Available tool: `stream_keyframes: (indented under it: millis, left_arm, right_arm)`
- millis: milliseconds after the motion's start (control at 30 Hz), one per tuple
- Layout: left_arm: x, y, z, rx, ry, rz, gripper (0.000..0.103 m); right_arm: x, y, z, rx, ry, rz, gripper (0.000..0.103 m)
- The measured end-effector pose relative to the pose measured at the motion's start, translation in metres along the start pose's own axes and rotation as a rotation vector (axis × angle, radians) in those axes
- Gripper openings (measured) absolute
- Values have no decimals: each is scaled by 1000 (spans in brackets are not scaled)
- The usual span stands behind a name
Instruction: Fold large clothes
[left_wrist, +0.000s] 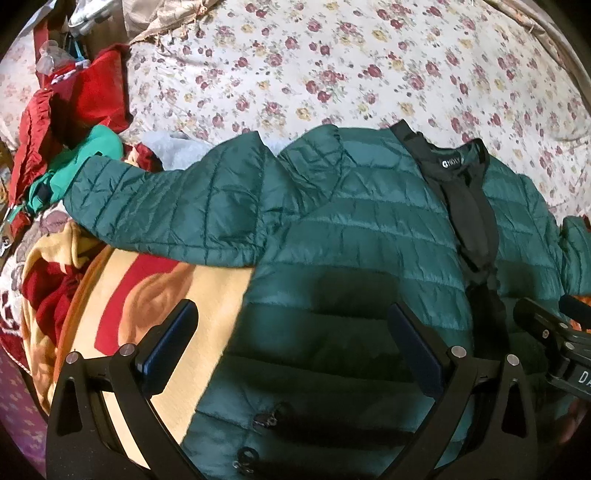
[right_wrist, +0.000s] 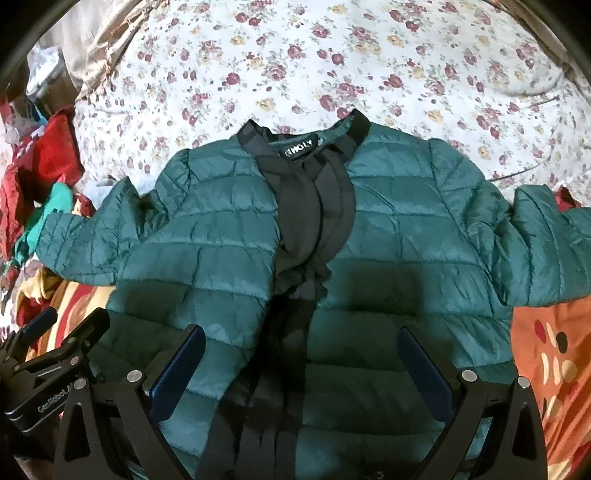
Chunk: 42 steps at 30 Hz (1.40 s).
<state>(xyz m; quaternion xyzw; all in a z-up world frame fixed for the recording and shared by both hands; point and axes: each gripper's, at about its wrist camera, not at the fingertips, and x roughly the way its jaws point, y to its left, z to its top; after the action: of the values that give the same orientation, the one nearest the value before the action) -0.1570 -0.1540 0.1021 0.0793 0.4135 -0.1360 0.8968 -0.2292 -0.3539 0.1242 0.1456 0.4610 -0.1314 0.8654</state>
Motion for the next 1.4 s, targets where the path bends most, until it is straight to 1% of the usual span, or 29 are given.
stream_keyframes:
  millis: [167,367,800,1167,1400]
  left_arm:
    - [0,7,10,-5,-14,14,102]
    - [4,14,20,-9,-21,35,102]
    - [19,30,37,-35,-18,65,102]
    - [37,47,43,-57,-7,80,102]
    - [51,73,47,-77,4,122,102]
  right_arm:
    - [1,4,8,2,-12,14,103]
    - [7,7,15,7,-6,25,103]
    - [24,12,34,40,-6,49,103]
    - [46,16,36,34,29,53,103]
    - [53,23,35,9,48,61,103]
